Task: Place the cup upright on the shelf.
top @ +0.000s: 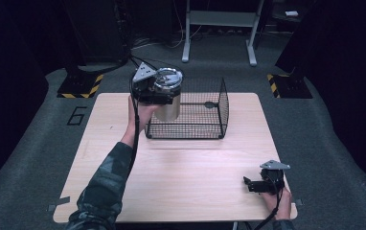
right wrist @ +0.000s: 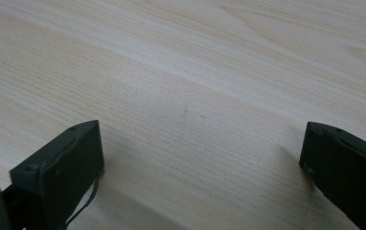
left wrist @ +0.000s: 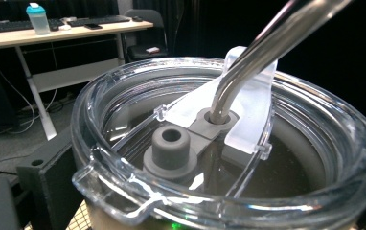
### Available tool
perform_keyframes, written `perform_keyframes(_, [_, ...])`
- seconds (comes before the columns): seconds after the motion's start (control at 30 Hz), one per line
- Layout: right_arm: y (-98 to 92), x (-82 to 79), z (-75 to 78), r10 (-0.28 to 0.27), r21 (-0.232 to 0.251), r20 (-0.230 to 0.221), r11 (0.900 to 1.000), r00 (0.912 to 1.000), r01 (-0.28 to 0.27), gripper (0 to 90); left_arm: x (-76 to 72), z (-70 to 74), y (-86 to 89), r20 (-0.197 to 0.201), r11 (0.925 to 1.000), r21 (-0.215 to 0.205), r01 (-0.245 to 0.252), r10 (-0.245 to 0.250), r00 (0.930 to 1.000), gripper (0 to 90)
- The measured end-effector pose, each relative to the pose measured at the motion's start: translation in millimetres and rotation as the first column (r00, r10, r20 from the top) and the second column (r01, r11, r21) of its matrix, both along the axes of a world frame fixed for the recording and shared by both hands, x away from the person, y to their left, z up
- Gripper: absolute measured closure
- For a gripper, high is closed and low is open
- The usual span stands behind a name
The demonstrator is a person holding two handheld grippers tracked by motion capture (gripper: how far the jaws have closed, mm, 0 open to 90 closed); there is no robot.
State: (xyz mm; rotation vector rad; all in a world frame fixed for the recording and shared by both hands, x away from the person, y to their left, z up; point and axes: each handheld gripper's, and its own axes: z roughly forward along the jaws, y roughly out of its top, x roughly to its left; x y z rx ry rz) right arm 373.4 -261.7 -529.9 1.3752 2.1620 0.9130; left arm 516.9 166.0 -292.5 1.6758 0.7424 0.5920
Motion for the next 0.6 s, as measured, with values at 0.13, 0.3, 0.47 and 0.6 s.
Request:
perform_keyframes(0.13, [0.0,0.0,0.0,0.001,-0.001,0.001,1.000,1.0000,-0.001,0.8,6.6,-1.7,-2.8,-0.001,0.9997,0.020,-0.013,0.013,0.9999,2.6])
perform_keyframes(0.3, [0.0,0.0,0.0,0.000,-0.001,0.001,1.000,1.0000,0.000,0.8,17.5,-3.2,-6.8,-0.008,0.9995,0.015,-0.029,0.029,0.9995,2.6])
perform_keyframes(0.47, [0.9,0.0,-0.1,-0.012,0.006,0.002,1.000,0.9999,0.012,0.8,24.9,-3.8,-10.7,-0.013,0.9991,0.025,-0.034,0.035,0.9993,2.7])
perform_keyframes(0.6, [0.8,0.0,0.0,-0.010,0.005,0.002,1.000,0.9999,0.010,0.8,31.1,-7.2,-15.3,-0.020,0.9987,0.030,-0.042,0.042,0.9989,2.6])
